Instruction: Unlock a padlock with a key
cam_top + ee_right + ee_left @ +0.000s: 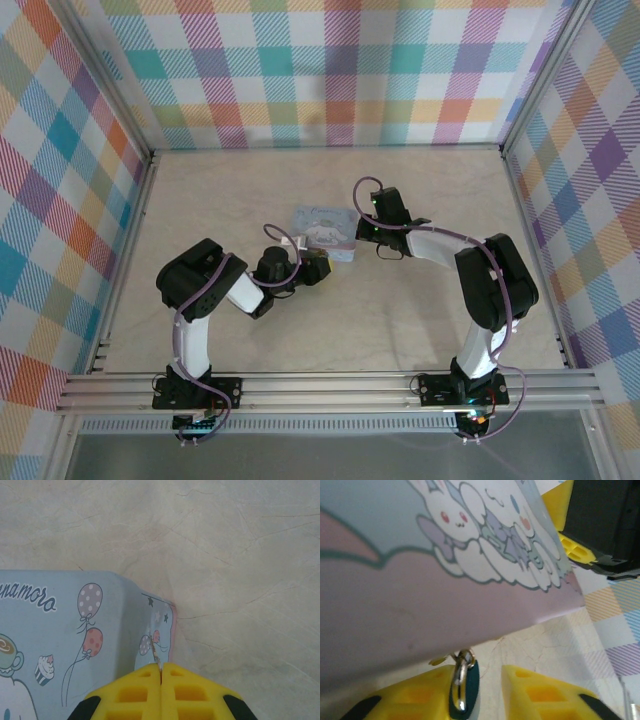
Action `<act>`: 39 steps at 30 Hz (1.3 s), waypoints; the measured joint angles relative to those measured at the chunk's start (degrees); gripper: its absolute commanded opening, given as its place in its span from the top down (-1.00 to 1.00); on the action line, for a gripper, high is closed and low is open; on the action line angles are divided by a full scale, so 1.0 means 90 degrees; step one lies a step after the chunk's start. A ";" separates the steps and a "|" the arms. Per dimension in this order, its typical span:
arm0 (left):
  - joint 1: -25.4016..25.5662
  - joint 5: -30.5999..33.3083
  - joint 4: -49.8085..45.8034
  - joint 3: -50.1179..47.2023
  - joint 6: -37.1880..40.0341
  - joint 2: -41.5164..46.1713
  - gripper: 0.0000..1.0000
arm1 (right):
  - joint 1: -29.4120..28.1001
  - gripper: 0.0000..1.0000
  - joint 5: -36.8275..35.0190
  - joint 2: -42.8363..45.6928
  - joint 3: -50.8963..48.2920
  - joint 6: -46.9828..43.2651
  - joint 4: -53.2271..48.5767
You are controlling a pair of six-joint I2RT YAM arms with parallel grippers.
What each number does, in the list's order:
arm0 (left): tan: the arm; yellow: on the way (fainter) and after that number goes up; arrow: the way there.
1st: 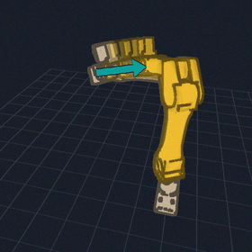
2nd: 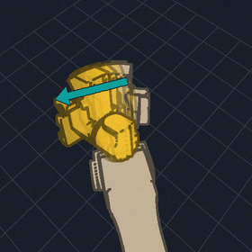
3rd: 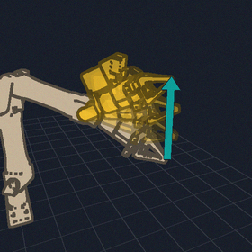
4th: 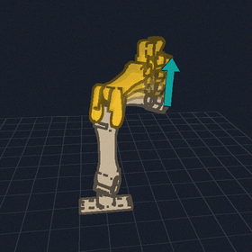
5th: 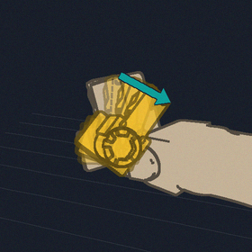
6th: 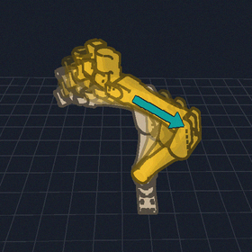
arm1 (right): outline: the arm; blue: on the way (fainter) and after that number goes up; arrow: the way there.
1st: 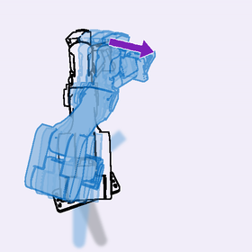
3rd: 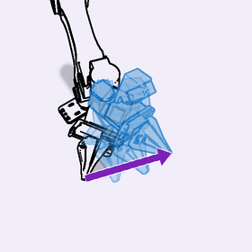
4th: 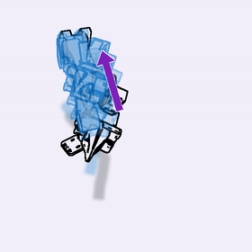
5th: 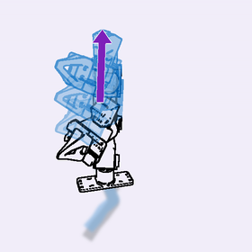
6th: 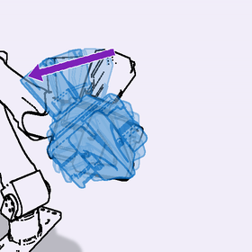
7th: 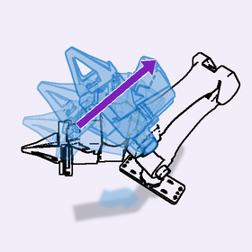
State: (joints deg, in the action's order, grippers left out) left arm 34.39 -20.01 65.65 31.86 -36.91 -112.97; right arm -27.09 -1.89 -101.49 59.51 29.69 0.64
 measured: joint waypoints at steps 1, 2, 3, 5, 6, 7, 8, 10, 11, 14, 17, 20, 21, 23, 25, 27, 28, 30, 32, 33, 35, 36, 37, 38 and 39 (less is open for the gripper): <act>0.0000 0.0000 -0.0044 0.0007 0.0056 0.0000 0.55 | 0.0000 1.00 0.0002 0.0000 0.0000 0.0010 -0.0010; 0.0000 0.0015 -0.0083 0.0015 0.0100 0.0000 0.63 | 0.0000 1.00 0.0002 0.0000 0.0000 0.0012 -0.0017; -0.0005 0.0022 -0.0112 0.0024 0.0155 0.0000 0.69 | 0.0000 1.00 0.0002 0.0000 0.0000 0.0012 -0.0027; -0.0022 0.0019 -0.0143 0.0024 0.0233 0.0000 0.78 | 0.0000 1.00 0.0002 0.0000 0.0000 0.0012 -0.0029; -0.0034 0.0000 -0.0155 0.0032 0.0214 0.0002 0.80 | 0.0000 1.00 0.0000 0.0000 0.0000 0.0012 -0.0029; -0.0039 -0.0017 -0.0170 0.0036 0.0194 0.0015 0.81 | 0.0000 1.00 0.0000 0.0000 0.0000 0.0012 -0.0027; -0.0041 -0.0036 -0.0182 0.0044 0.0199 0.0012 0.82 | 0.0000 1.00 -0.0002 0.0000 0.0000 0.0012 -0.0029; -0.0049 -0.0051 -0.0202 0.0044 0.0202 0.0012 0.88 | 0.0000 1.00 -0.0002 0.0000 0.0000 0.0012 -0.0029; -0.0053 -0.0058 -0.0209 0.0044 0.0204 0.0015 0.92 | 0.0000 1.00 -0.0002 0.0000 0.0000 0.0012 -0.0029; -0.0092 -0.0136 -0.0291 0.0073 0.0245 0.0032 0.95 | 0.0000 1.00 -0.0005 0.0000 -0.0005 0.0010 -0.0029; -0.0158 -0.0265 -0.0512 0.0119 0.0338 0.0092 0.98 | 0.0000 1.00 -0.0005 0.0010 -0.0019 0.0000 -0.0032; -0.0243 -0.0435 -0.1001 0.0240 0.0401 0.0236 1.00 | 0.0000 1.00 -0.0007 0.0051 -0.0044 -0.0024 -0.0080; -0.0265 -0.0500 -0.1214 0.0289 0.0410 0.0299 1.00 | 0.0000 1.00 -0.0017 0.0080 -0.0058 -0.0039 -0.0097; -0.0311 -0.0646 -0.1693 0.0418 0.0430 0.0447 1.00 | 0.0005 1.00 -0.0022 0.0153 -0.0073 -0.0061 -0.0153; -0.0345 -0.0787 -0.2191 0.0556 0.0437 0.0576 1.00 | 0.0022 1.00 -0.0015 0.0250 -0.0085 -0.0063 -0.0209; -0.0384 -0.0957 -0.2788 0.0758 0.0440 0.0685 1.00 | 0.0061 1.00 0.0005 0.0384 -0.0124 -0.0061 -0.0219; -0.0401 -0.1035 -0.3014 0.0848 0.0440 0.0719 1.00 | 0.0087 1.00 0.0019 0.0449 -0.0158 -0.0063 -0.0216; -0.0435 -0.1188 -0.3526 0.1027 0.0440 0.0799 1.00 | 0.0129 1.00 0.0068 0.0617 -0.0265 -0.0063 -0.0223; -0.0454 -0.1282 -0.3985 0.1185 0.0435 0.0872 1.00 | 0.0148 1.00 0.0104 0.0821 -0.0410 -0.0066 -0.0226; -0.0464 -0.1331 -0.4218 0.1260 0.0420 0.0908 1.00 | 0.0153 1.00 0.0126 0.0937 -0.0491 -0.0063 -0.0228; -0.0464 -0.1382 -0.4558 0.1367 0.0367 0.0971 1.00 | 0.0158 1.00 0.0202 0.1202 -0.0651 -0.0063 -0.0221; -0.0464 -0.1399 -0.4673 0.1404 0.0338 0.0996 1.00 | 0.0160 1.00 0.0243 0.1343 -0.0741 -0.0061 -0.0219; -0.0464 -0.1418 -0.4750 0.1428 0.0274 0.1022 1.00 | 0.0170 1.00 0.0289 0.1511 -0.0850 -0.0061 -0.0221; -0.0464 -0.1438 -0.4794 0.1443 0.0177 0.1047 1.00 | 0.0170 1.00 0.0318 0.1676 -0.0950 -0.0058 -0.0219; -0.0464 -0.1450 -0.4789 0.1443 0.0041 0.1066 1.00 | 0.0170 1.00 0.0359 0.1858 -0.1056 -0.0053 -0.0219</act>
State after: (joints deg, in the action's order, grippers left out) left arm 30.22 -33.06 22.55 44.84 -36.53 -103.37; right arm -25.56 1.34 -84.77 50.00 29.21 -1.32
